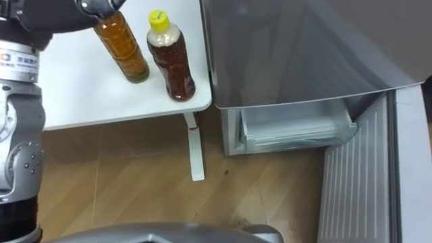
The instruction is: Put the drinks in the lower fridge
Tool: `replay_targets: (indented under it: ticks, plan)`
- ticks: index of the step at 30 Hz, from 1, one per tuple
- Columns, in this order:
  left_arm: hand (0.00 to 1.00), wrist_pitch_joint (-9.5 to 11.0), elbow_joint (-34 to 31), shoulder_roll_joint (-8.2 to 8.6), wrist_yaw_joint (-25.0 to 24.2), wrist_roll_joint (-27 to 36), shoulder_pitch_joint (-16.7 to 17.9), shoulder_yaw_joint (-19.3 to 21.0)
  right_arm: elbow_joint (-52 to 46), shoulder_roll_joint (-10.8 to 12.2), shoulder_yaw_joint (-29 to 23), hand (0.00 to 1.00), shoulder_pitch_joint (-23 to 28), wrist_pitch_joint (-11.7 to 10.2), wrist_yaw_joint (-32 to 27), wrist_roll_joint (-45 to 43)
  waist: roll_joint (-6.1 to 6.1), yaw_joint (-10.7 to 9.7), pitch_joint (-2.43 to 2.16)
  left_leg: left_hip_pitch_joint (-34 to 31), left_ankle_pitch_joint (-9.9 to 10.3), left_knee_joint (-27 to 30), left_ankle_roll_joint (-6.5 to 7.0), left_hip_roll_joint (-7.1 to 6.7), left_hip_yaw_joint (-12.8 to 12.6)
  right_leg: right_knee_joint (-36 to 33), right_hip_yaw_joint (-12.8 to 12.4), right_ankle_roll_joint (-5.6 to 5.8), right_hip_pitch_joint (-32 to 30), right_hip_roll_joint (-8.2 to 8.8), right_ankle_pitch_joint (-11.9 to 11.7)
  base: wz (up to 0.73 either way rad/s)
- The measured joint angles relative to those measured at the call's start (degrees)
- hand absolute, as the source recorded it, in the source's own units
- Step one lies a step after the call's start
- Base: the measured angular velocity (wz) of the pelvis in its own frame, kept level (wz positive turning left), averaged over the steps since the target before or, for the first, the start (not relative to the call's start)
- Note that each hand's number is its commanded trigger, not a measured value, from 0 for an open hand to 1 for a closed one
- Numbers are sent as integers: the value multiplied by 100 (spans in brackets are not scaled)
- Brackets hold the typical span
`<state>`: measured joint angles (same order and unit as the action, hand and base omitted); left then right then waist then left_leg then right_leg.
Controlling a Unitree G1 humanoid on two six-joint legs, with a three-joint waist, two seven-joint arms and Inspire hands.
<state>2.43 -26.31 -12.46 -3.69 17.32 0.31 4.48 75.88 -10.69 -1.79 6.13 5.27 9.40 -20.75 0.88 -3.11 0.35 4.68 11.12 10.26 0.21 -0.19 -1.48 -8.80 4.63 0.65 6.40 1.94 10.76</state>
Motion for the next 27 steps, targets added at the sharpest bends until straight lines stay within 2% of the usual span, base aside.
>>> replay_targets:
  ticks: [12,19,27]
  plan:
    - [0,-126,3,73,-149,7,35,-142,103,6,144,0,-152,63,-57,48,-48,17,24,58,0,16,0,0,1,13,3,-6,63,0,7,0]
    - [0,-185,62,166,-386,-6,193,-317,100,13,191,0,-162,63,-44,4,-49,17,21,67,0,47,0,-1,11,7,19,-8,93,0,9,0]
    - [0,-256,90,175,-592,0,310,-489,105,28,279,0,-163,99,-54,32,-38,27,13,76,0,58,0,0,15,2,19,-8,102,0,9,0]
